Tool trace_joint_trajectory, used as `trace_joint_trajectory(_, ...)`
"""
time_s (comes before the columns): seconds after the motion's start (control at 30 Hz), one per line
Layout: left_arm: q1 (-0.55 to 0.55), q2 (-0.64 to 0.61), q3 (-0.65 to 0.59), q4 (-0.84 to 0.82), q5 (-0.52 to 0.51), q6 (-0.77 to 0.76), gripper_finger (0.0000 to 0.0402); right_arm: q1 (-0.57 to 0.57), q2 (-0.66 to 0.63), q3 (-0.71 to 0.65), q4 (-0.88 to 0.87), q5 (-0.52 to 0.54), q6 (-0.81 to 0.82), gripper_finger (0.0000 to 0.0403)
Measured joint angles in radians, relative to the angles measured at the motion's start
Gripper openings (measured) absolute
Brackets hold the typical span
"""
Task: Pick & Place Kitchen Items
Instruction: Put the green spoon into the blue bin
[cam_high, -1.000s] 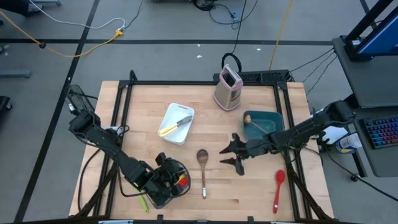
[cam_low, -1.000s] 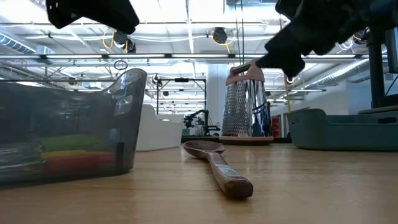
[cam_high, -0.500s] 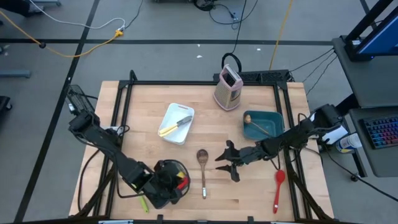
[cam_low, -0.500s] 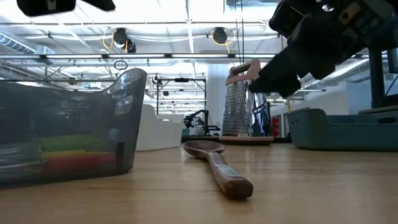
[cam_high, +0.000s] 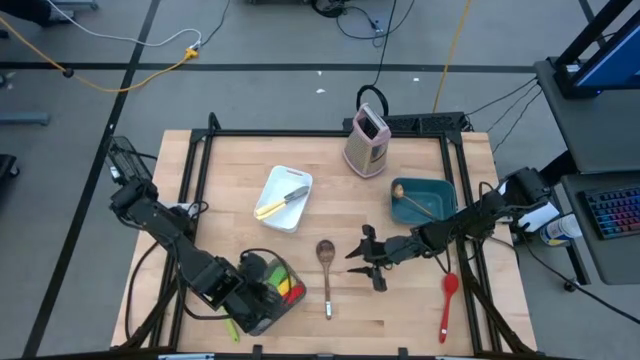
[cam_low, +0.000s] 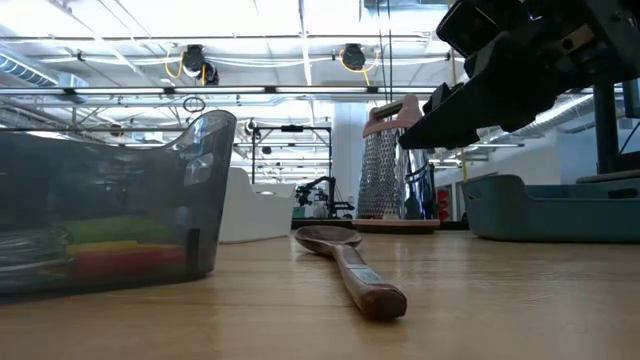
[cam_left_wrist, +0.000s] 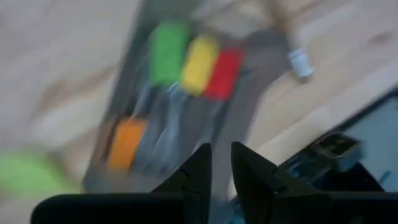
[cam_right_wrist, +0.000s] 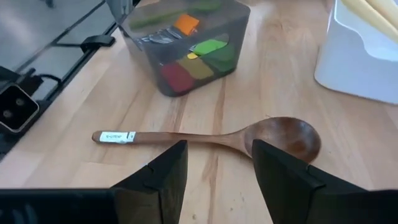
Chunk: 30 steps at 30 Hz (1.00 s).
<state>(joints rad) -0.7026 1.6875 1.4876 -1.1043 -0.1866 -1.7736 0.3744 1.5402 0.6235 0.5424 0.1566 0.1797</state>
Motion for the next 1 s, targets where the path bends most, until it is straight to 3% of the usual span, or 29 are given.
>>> trace_joint_trajectory(0.1, -0.013, 0.0, 0.0, -0.088, 0.098, -0.142, 0.0062, 0.0, 0.0, 0.0, -0.003, 0.0, -0.04, 0.0173)
trace_joint_trajectory(0.23, -0.055, 0.0, 0.0, -0.175, 0.115, -0.397, 0.0062, 0.0, 0.0, 0.0, -0.001, 0.0, -0.099, 0.0171)
trace_joint_trajectory(0.47, -0.144, 0.0, -0.017, -0.097, 0.141, -0.599, 0.0062, -0.001, 0.0, 0.0, 0.008, 0.0, -0.223, 0.0173)
trace_joint_trajectory(0.7, -0.209, 0.0, -0.018, -0.106, 0.24, -0.65, 0.0062, -0.002, 0.0, 0.0, 0.052, 0.0, -0.365, 0.0173)
trace_joint_trajectory(1.0, -0.269, 0.012, -0.023, -0.124, 0.142, -0.629, 0.0063, -0.002, 0.0, 0.0, 0.137, -0.002, -0.521, 0.0173)
